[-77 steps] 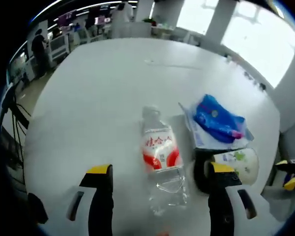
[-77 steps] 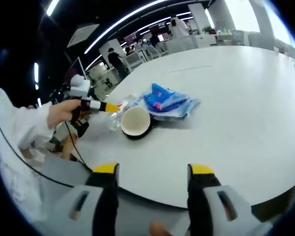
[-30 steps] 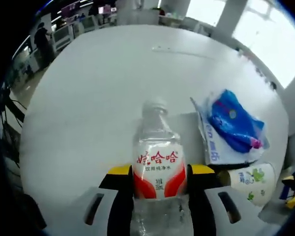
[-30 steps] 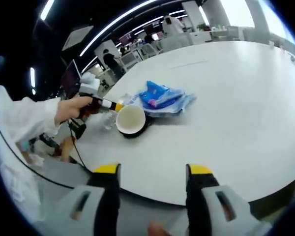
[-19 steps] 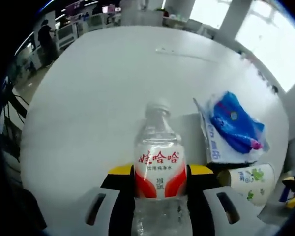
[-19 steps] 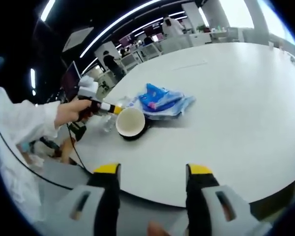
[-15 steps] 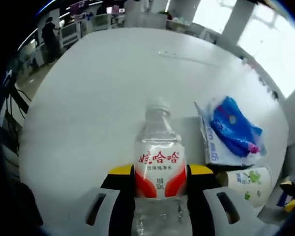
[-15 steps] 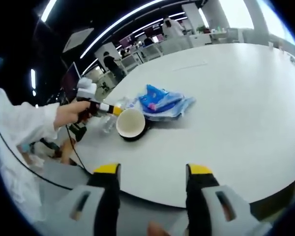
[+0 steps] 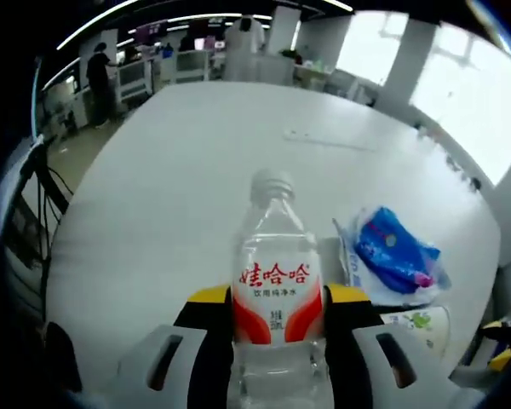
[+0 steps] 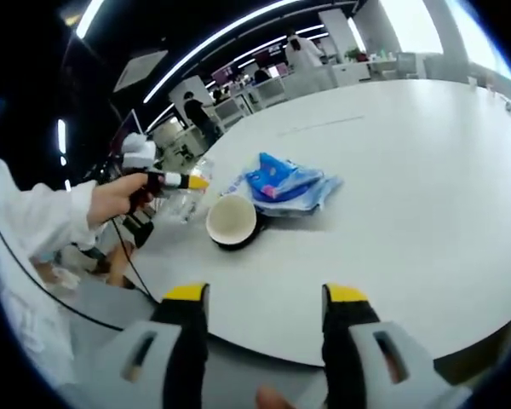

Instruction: Arrange the tabletop items into an orderly group along one side of the table until the central work area is clear of visible clutter.

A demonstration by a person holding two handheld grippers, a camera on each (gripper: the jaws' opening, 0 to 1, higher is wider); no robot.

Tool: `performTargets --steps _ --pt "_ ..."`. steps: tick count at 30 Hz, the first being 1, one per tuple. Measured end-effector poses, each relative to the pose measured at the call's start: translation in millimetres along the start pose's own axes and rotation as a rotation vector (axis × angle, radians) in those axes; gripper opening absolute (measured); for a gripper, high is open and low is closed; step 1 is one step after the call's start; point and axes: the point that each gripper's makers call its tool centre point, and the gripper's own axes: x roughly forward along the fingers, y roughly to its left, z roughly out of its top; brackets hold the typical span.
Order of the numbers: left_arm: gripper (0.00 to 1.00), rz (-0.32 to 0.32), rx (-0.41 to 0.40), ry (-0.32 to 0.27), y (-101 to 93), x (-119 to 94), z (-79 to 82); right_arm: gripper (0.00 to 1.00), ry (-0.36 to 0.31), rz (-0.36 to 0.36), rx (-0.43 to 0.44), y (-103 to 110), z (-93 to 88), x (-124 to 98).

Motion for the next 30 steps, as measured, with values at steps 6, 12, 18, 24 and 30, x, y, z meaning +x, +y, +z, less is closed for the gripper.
performTargets --steps 6,12,18,24,30 --pt "0.38 -0.001 -0.051 -0.085 2.2 -8.6 15.1 0.52 -0.004 0.006 -0.006 0.5 0.6 -0.5" --pt "0.37 0.03 -0.015 -0.129 4.8 -18.9 26.2 0.52 -0.006 0.013 -0.011 0.0 1.8 0.1" --pt "0.36 0.044 -0.017 -0.137 8.6 -20.5 25.7 0.52 -0.005 0.025 -0.018 1.1 2.2 1.1" --pt "0.35 0.064 -0.001 -0.165 7.2 -22.4 37.7 0.52 -0.005 0.022 -0.014 -1.1 0.1 -1.2" --pt "0.35 0.056 0.006 -0.176 3.4 -18.2 42.5 0.52 -0.005 0.016 -0.004 -3.2 -2.3 -2.5"
